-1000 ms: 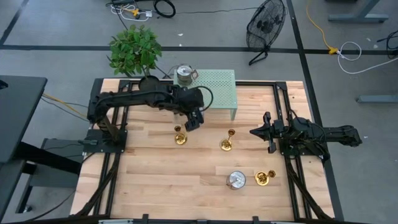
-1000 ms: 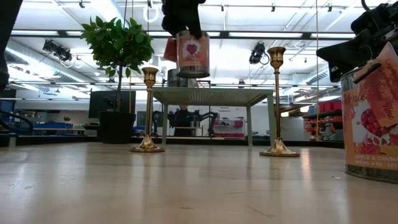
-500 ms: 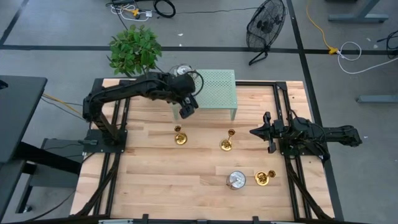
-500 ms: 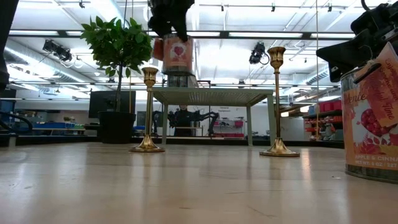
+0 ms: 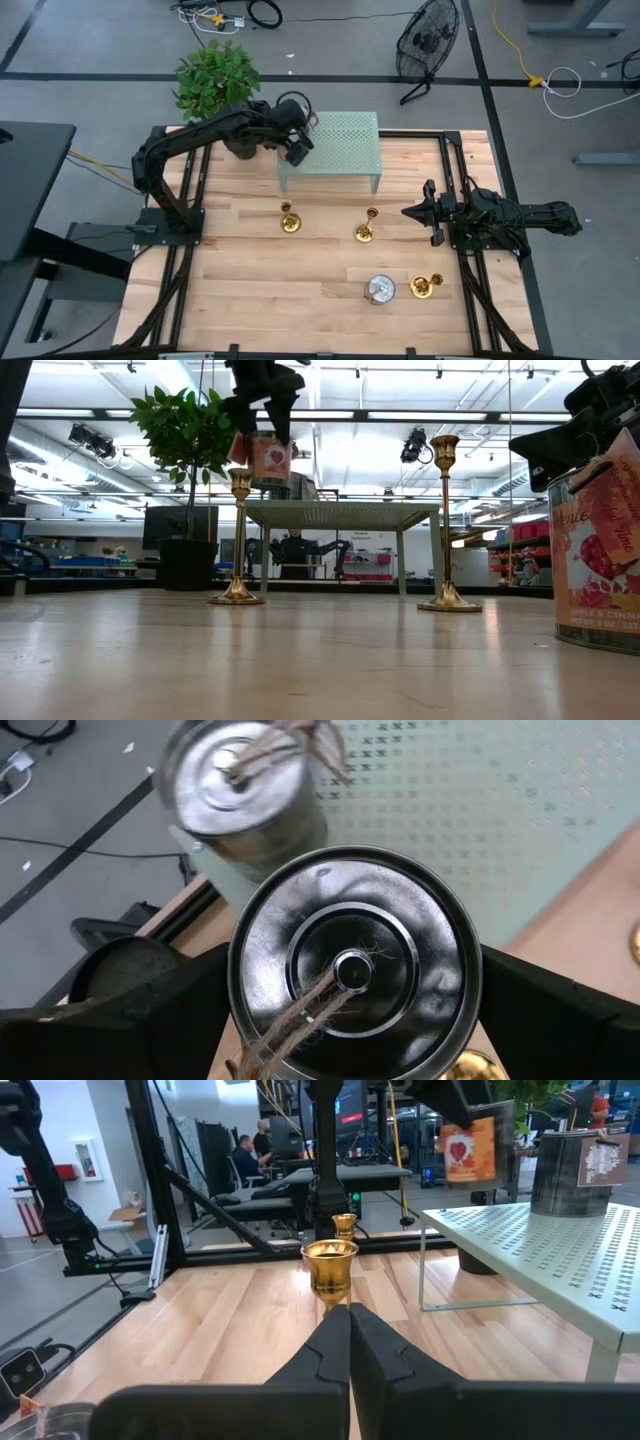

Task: Pick & Place candle stick holders
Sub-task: Put the top silver scented candle on the shelf

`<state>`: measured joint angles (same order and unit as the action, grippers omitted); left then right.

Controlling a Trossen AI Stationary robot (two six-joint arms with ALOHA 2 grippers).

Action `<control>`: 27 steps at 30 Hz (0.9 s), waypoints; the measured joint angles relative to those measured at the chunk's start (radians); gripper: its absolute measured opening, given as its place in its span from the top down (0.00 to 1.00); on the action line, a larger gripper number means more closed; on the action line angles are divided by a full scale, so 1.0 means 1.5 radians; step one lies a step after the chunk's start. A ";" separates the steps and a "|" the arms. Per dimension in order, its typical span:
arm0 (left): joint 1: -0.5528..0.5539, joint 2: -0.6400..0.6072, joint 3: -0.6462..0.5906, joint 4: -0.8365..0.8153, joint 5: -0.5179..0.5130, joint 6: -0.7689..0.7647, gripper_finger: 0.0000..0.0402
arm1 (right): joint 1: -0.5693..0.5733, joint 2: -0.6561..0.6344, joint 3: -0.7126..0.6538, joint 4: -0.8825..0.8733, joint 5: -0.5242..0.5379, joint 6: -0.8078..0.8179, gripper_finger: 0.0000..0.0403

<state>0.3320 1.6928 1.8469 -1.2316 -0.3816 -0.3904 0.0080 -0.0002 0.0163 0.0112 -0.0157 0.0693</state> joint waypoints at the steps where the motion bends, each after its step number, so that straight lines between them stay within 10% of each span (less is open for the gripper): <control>1: 0.002 0.000 0.000 0.000 -0.001 -0.004 0.07 | 0.000 0.000 0.000 0.000 0.000 0.000 0.99; 27: 0.027 0.002 -0.038 0.079 0.013 -0.047 0.07 | 0.000 0.000 0.000 0.000 0.000 0.000 0.99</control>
<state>0.3722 1.6964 1.7901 -1.1126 -0.3623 -0.4606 0.0082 -0.0002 0.0162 0.0105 -0.0156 0.0693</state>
